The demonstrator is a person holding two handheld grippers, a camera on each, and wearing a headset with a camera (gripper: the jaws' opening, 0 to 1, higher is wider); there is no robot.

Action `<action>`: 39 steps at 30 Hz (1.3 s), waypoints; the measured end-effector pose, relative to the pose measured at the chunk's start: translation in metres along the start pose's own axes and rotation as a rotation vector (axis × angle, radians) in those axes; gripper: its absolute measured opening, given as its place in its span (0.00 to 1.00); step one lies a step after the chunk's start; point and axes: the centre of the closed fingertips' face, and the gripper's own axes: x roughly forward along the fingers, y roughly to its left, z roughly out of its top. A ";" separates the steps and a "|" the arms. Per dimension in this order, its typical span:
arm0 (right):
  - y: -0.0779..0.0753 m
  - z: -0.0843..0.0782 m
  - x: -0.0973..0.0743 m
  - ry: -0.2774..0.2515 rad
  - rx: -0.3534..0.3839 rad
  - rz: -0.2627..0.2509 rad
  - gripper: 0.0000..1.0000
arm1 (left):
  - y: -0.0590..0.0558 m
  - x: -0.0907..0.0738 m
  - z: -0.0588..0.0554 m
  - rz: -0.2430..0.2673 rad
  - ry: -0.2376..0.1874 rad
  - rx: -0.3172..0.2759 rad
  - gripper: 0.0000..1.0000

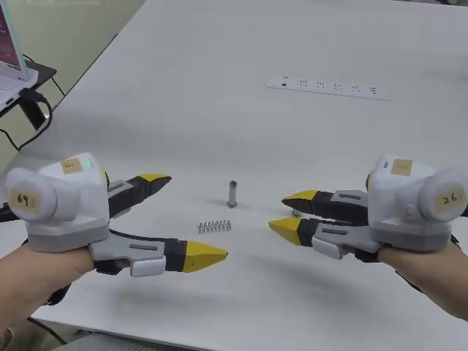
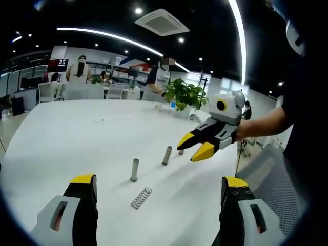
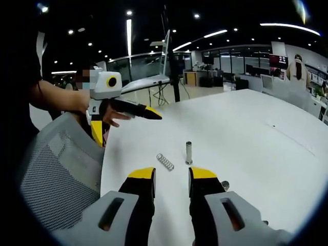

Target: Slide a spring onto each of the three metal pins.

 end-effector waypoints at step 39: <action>0.019 -0.032 0.099 0.207 -0.121 0.097 0.20 | -0.004 -0.001 -0.003 -0.013 0.004 -0.008 0.98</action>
